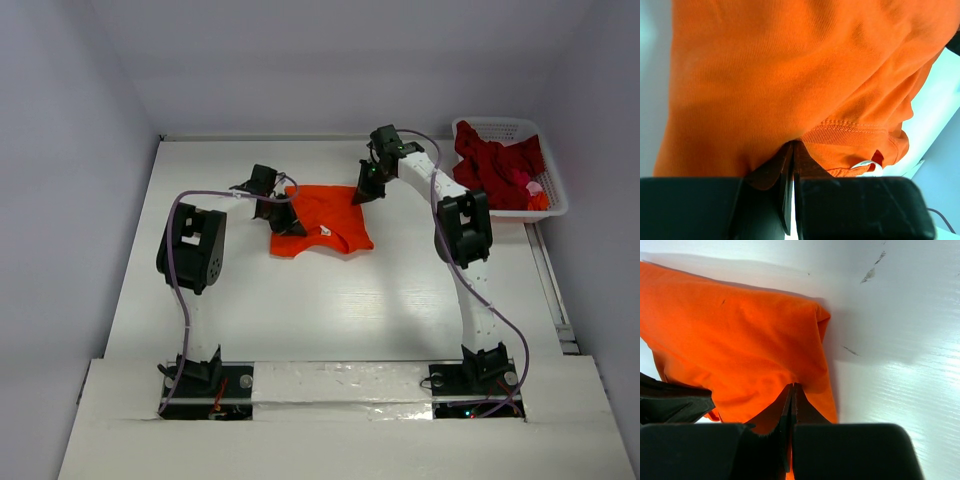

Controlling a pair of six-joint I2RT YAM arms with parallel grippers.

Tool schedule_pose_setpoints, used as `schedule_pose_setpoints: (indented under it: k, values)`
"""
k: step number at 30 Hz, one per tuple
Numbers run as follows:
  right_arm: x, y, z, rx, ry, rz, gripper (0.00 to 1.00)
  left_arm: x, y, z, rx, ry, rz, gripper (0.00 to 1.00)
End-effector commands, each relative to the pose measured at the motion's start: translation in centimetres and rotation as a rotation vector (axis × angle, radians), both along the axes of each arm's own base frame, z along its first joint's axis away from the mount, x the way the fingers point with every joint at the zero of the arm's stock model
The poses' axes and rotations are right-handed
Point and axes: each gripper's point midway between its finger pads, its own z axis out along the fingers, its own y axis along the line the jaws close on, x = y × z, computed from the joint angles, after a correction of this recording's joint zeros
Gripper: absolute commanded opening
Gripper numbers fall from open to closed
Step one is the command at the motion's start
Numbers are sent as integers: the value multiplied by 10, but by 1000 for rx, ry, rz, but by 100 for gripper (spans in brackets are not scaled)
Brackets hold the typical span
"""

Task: Fold and stack the t-shirts
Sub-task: Fold the tshirt

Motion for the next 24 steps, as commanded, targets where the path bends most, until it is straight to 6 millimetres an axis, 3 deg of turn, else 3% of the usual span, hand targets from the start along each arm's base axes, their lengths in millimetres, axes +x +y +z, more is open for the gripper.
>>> schedule_pose_setpoints:
  k: [1,13,18,22,24]
  values:
    - [4,6,23,37,-50,6,0,9,5,31,20,-67,0,0]
    - [-4,1,22,26,-43,6,0,17,1,101,-24,-176,0,0]
    - [-7,-2,31,14,-55,11,0,27,10,130,-5,-265,31,13]
    - [-7,-5,53,6,-91,8,0,38,28,148,35,-312,69,20]
    - [-7,-6,62,5,-110,10,4,47,37,159,64,-352,84,28]
